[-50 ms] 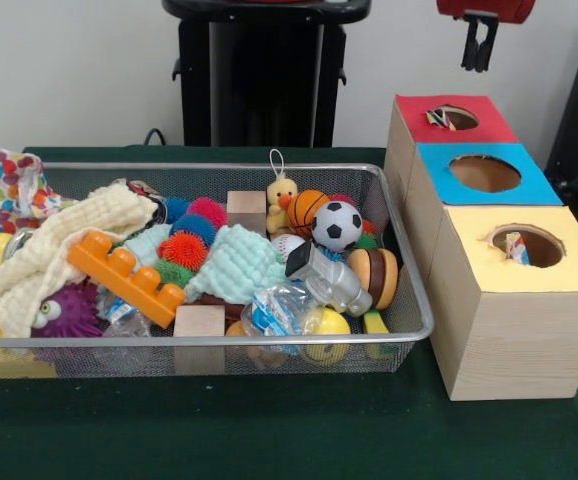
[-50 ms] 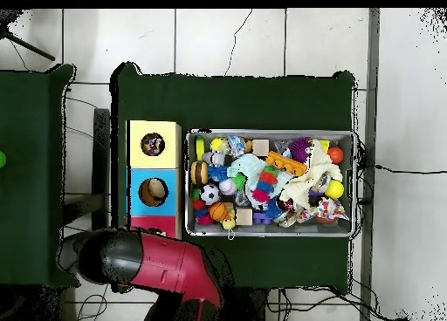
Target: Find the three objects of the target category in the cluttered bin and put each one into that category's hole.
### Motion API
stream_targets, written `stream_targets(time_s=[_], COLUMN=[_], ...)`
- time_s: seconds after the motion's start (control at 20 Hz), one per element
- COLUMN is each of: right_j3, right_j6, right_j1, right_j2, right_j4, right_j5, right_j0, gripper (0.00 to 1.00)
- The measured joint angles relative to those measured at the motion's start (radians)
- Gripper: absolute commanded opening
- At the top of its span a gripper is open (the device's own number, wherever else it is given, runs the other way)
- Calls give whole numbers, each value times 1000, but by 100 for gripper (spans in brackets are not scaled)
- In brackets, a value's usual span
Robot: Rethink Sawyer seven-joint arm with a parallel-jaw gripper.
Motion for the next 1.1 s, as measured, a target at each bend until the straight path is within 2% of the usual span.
stream_targets(time_s=[0.3,1.1], right_j3=[0,4], right_j6=[0,0], right_j1=[-19,-34], right_j2=[0,0], right_j4=[-4,-78], right_j5=[1,1], right_j0=[-27,-53], gripper=[0,0])
